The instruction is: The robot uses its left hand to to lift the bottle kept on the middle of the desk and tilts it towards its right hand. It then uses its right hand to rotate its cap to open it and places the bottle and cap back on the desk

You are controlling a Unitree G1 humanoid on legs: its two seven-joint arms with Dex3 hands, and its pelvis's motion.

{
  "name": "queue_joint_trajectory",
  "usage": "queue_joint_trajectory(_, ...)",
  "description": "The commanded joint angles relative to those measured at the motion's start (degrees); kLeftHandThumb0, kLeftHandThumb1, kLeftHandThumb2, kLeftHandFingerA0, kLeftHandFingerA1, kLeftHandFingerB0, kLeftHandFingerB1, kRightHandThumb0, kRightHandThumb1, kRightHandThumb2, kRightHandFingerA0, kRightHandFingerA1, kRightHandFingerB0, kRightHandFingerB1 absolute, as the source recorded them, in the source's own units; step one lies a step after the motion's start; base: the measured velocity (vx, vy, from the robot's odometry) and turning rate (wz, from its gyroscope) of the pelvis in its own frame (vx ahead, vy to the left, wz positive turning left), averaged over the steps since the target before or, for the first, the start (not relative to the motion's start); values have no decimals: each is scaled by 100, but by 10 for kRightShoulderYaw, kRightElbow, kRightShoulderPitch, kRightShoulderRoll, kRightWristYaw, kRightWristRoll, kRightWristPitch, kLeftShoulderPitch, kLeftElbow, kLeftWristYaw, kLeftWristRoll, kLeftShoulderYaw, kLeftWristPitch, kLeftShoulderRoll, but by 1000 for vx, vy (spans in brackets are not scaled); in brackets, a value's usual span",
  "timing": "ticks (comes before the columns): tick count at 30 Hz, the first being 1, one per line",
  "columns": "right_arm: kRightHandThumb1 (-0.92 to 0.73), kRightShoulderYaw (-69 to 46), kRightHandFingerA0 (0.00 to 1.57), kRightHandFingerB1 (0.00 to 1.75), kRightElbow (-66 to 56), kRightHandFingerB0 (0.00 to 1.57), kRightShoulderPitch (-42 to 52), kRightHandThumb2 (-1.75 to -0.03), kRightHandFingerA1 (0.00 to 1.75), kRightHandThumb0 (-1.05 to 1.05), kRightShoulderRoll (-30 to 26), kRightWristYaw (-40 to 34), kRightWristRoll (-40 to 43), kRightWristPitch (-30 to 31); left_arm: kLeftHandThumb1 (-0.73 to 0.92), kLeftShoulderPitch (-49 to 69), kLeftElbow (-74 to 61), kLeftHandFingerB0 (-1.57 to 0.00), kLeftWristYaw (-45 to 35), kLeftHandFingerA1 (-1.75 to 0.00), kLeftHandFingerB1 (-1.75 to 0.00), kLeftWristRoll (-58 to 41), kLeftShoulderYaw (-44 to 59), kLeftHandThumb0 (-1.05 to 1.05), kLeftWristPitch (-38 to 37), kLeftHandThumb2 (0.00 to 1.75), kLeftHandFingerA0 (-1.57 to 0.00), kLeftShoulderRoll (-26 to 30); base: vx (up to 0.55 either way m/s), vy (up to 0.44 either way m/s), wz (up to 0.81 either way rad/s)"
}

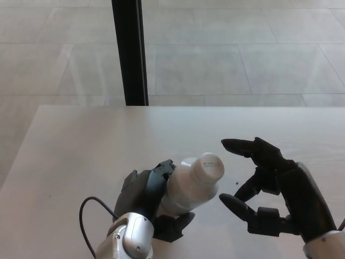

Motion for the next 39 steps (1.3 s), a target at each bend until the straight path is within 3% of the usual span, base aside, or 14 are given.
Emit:
queue_joint_trajectory(1, -56, -2, 88, 42, -3, 44, -11, -57, 117, -54, 4, 1, -14, 10, 65, 20, 19, -77, -4, -144, -110, 8, -1, 9, 9, 106, -111, 3, 0, 0, 0)
queue_joint_trajectory(4, -56, 0, 89, 43, 1, 45, -16, -57, 114, -55, 5, 1, -16, 4, 64, 24, 26, -81, 2, -144, -112, 10, 1, 11, -6, 111, -112, 2, 0, 0, 0)
queue_joint_trajectory(6, -56, 1, 90, 43, 2, 46, -25, -58, 114, -57, 7, 0, -20, 9, 66, 21, 34, -69, 4, -175, -144, 11, 1, 8, -10, 114, -83, 0, 0, 0, 0)
queue_joint_trajectory(16, -58, 8, 88, 41, 4, 44, -41, -58, 109, -59, 9, 11, -30, 19, 68, 24, 47, -65, 13, -175, -122, 20, 5, 6, -22, 110, -79, -3, 0, 0, 0)
queue_joint_trajectory(22, -59, 14, 89, 45, 4, 44, -41, -58, 112, -62, 6, 19, -32, 19, 70, 19, 44, -62, 6, -175, -155, 23, 9, 1, -16, 102, -86, -7, 0, 0, 0)
queue_joint_trajectory(23, -59, 15, 89, 46, 5, 45, -40, -58, 112, -61, 6, 20, -34, 20, 67, 19, 43, -82, 4, -159, -130, 21, 11, 2, -16, 103, -117, -8, 0, 0, 0)
queue_joint_trajectory(24, -58, 15, 89, 46, 5, 45, -40, -58, 113, -60, 6, 21, -33, 21, 70, 19, 42, -59, 4, -175, -155, 21, 11, 0, -14, 95, -85, -9, 0, 0, 0)
queue_joint_trajectory(25, -60, 15, 91, 47, 4, 45, -38, -59, 120, -53, 5, 22, -34, 24, 70, 19, 43, -67, 5, -175, -144, 23, 10, 5, -13, 108, -79, -10, 0, 0, 0)
queue_joint_trajectory(34, -59, 16, 90, 48, 4, 44, -36, -60, 129, -51, -2, 29, -47, 41, 66, 21, 50, -69, 14, -175, -138, 28, 9, 7, -32, 114, -77, -11, 0, 0, 0)
queue_joint_trajectory(35, -60, 16, 92, 47, 5, 46, -36, -59, 130, -47, -2, 29, -48, 39, 69, 21, 50, -66, 17, -172, -121, 32, 8, 7, -33, 111, -71, -12, 0, 0, 0)
queue_joint_trajectory(36, -61, 17, 92, 47, 3, 47, -37, -60, 131, -46, 0, 31, -48, 47, 65, 21, 51, -77, 18, -109, -93, 33, 7, 4, -35, 122, -96, -11, 0, 0, 0)
queue_joint_trajectory(37, -62, 18, 93, 48, 3, 47, -38, -60, 130, -45, 1, 32, -48, 48, 64, 21, 52, -77, 20, -109, -93, 32, 8, 4, -36, 122, -96, -13, 0, 0, 0)
queue_joint_trajectory(38, -62, 16, 93, 48, 2, 48, -37, -59, 129, -43, 4, 34, -43, 50, 70, 21, 53, -64, 19, -174, -130, 30, 9, 7, -34, 111, -69, -15, 0, 0, 0)
queue_joint_trajectory(39, -62, 16, 93, 48, 1, 48, -37, -59, 129, -43, 4, 34, -42, 50, 70, 21, 53, -64, 19, -174, -130, 30, 9, 7, -34, 111, -69, -16, 0, 0, 0)
